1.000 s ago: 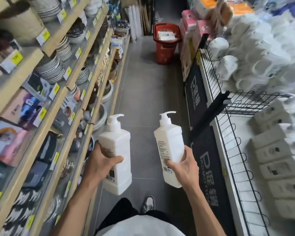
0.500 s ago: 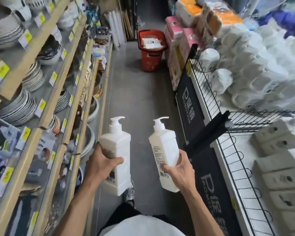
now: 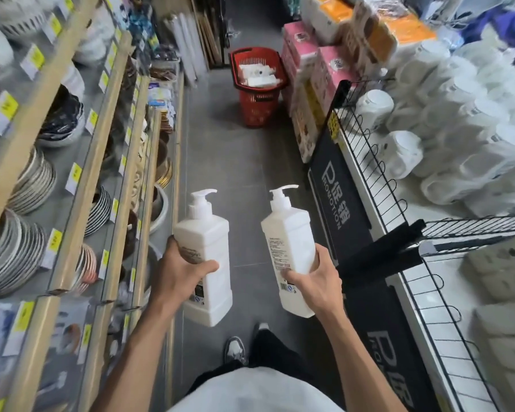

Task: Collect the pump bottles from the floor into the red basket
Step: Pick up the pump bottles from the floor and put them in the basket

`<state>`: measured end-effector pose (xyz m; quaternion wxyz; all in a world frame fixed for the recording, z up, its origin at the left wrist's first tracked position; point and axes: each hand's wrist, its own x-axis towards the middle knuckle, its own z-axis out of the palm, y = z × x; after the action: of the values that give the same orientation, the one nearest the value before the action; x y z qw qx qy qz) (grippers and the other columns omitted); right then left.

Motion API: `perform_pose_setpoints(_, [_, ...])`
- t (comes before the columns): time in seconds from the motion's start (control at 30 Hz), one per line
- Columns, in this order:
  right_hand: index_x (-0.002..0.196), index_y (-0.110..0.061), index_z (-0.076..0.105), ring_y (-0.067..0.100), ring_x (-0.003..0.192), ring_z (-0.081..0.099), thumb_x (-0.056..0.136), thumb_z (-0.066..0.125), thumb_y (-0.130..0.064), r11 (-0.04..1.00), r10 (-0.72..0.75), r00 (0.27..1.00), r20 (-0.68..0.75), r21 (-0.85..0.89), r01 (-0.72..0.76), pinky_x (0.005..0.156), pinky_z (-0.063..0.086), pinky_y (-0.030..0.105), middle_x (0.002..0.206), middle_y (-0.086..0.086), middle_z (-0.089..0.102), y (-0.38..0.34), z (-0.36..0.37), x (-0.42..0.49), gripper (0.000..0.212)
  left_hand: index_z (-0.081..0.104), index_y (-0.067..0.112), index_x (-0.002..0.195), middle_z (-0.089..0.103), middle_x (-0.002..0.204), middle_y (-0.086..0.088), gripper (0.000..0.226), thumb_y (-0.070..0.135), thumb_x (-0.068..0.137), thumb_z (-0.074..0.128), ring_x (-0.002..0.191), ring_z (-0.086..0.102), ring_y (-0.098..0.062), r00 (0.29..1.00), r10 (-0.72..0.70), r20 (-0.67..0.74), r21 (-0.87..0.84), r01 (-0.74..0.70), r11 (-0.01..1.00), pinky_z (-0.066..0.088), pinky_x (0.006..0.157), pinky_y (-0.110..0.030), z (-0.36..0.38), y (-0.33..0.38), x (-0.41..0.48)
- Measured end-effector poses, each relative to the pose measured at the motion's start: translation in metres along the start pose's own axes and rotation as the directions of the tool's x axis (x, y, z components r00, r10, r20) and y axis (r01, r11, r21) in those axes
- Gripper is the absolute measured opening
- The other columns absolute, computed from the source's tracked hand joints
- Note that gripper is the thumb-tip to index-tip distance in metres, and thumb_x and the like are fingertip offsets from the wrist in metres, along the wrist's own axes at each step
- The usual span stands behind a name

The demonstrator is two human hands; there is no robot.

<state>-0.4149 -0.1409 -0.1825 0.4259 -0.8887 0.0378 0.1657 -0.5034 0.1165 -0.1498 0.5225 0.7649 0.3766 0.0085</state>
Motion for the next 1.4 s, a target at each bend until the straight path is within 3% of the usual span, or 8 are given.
perform_pose_setpoints(0.43, [0.136, -0.028, 0.043, 0.015, 0.101, 0.058, 0.071, 0.085, -0.035, 1.000, 0.022, 0.997, 0.067, 0.020, -0.024, 0.081, 0.042, 0.032, 0.113, -0.010, 0.060, -0.060, 0.005, 0.153, 0.078, 0.054, 0.034, 0.115, 0.072, 0.098, 0.011, 0.080, 0.051, 0.041, 0.081, 0.090, 0.069, -0.017, 0.999, -0.042, -0.025, 0.050, 0.043, 0.998, 0.056, 0.086, -0.051, 0.024, 0.065, 0.134])
perform_pose_setpoints(0.6, [0.136, -0.026, 0.044, 0.016, 0.102, 0.061, 0.071, 0.086, -0.035, 0.999, -0.015, 0.998, 0.062, 0.045, 0.012, 0.079, 0.046, 0.032, 0.113, -0.010, 0.061, -0.087, 0.002, 0.217, 0.077, 0.054, 0.029, 0.119, 0.070, 0.100, 0.008, 0.087, 0.051, 0.039, 0.080, 0.091, 0.068, -0.017, 0.997, -0.072, -0.042, 0.000, 0.072, 0.997, 0.055, 0.088, -0.051, 0.031, 0.090, 0.185])
perform_pose_setpoints(0.87, [0.134, -0.026, 0.044, 0.016, 0.102, 0.061, 0.070, 0.086, -0.034, 0.999, 0.008, 0.999, 0.042, 0.038, -0.009, 0.083, 0.050, 0.034, 0.113, -0.008, 0.061, -0.139, 0.026, 0.311, 0.077, 0.051, 0.023, 0.120, 0.067, 0.100, 0.006, 0.082, 0.038, 0.045, 0.080, 0.090, 0.064, -0.013, 0.998, -0.070, 0.002, -0.045, 0.070, 0.996, 0.046, 0.071, -0.032, 0.032, 0.128, 0.285])
perform_pose_setpoints(1.07, [0.132, -0.031, 0.045, 0.013, 0.101, 0.063, 0.066, 0.086, -0.039, 0.998, 0.063, 0.998, 0.027, 0.008, -0.064, 0.089, 0.056, 0.041, 0.108, -0.015, 0.062, -0.179, 0.052, 0.378, 0.079, 0.052, 0.029, 0.117, 0.069, 0.098, 0.008, 0.088, 0.053, 0.036, 0.073, 0.089, 0.066, -0.015, 0.999, -0.041, 0.035, -0.049, 0.043, 0.998, 0.048, 0.075, -0.034, 0.019, 0.164, 0.384])
perform_pose_setpoints(1.27, [0.133, -0.030, 0.045, 0.014, 0.101, 0.063, 0.067, 0.086, -0.038, 0.997, 0.077, 0.997, -0.006, 0.003, -0.077, 0.089, 0.055, 0.040, 0.110, -0.011, 0.063, -0.223, 0.068, 0.436, 0.077, 0.054, 0.027, 0.117, 0.069, 0.099, 0.007, 0.086, 0.052, 0.037, 0.076, 0.090, 0.067, -0.020, 1.000, 0.020, 0.022, -0.020, -0.019, 1.000, 0.056, 0.083, -0.045, 0.005, 0.204, 0.474])
perform_pose_setpoints(1.4, [0.128, -0.035, 0.045, 0.012, 0.101, 0.063, 0.064, 0.085, -0.042, 0.996, 0.084, 0.996, -0.029, 0.029, -0.084, 0.091, 0.056, 0.044, 0.106, -0.018, 0.062, -0.245, 0.076, 0.471, 0.076, 0.052, 0.034, 0.114, 0.070, 0.101, 0.008, 0.082, 0.053, 0.039, 0.078, 0.092, 0.067, -0.020, 1.000, 0.001, 0.028, 0.000, -0.001, 1.000, 0.055, 0.088, -0.048, 0.001, 0.219, 0.513])
